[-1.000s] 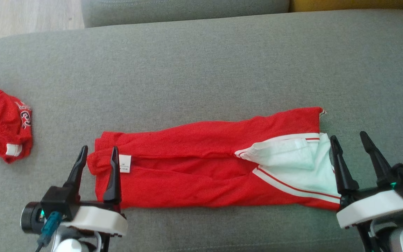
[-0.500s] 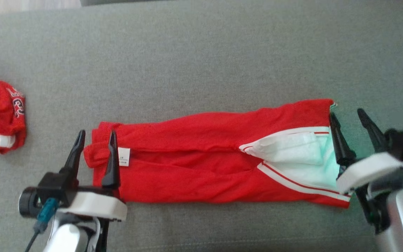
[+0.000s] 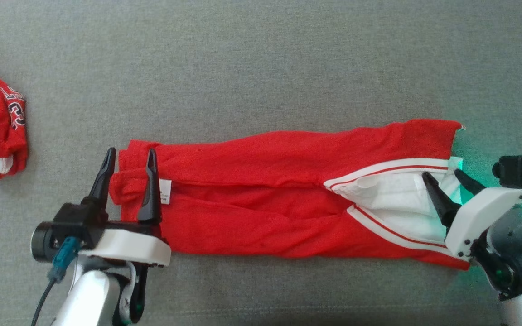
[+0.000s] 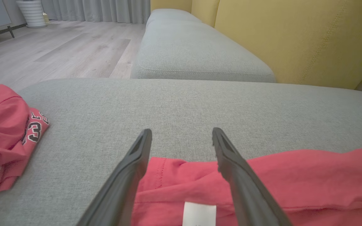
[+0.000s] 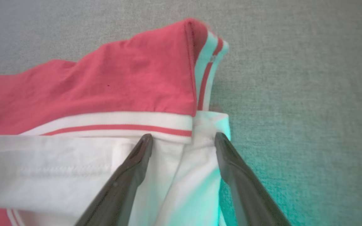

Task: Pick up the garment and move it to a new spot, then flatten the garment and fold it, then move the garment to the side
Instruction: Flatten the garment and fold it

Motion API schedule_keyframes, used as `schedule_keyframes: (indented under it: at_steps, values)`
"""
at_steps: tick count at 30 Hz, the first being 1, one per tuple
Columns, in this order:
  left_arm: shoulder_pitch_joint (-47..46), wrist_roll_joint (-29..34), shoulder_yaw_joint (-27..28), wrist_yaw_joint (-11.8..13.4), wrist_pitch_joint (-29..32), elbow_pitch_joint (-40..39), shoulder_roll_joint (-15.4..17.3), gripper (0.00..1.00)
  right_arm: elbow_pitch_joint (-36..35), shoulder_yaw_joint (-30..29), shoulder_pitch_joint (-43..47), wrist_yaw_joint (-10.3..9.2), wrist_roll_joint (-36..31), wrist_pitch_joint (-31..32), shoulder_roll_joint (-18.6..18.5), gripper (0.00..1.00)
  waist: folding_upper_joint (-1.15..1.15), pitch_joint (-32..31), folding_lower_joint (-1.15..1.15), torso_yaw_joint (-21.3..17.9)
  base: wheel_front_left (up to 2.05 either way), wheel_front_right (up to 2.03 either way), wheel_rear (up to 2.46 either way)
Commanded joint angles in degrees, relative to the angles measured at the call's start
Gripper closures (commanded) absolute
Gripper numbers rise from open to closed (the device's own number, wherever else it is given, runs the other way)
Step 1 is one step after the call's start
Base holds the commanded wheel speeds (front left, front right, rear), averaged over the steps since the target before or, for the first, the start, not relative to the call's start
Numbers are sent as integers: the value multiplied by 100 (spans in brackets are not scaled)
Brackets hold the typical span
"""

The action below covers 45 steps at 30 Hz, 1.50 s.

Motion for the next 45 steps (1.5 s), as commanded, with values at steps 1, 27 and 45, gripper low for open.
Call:
schedule_keyframes:
  at_steps: [1,27,45]
  values:
    - [-235,17,229,-34,-66,-124,19,0,-246,32,116,41,73,223,-35,0,0,21,0,15,0,0,0]
    - [-255,271,589,-285,-71,-215,-233,0,-833,-990,122,41,150,180,-70,100,0,-10,0,-36,0,0,0]
    - [3,341,766,-442,-71,-115,-328,0,-1952,-395,-248,41,194,744,31,100,0,-715,0,-287,0,0,0]
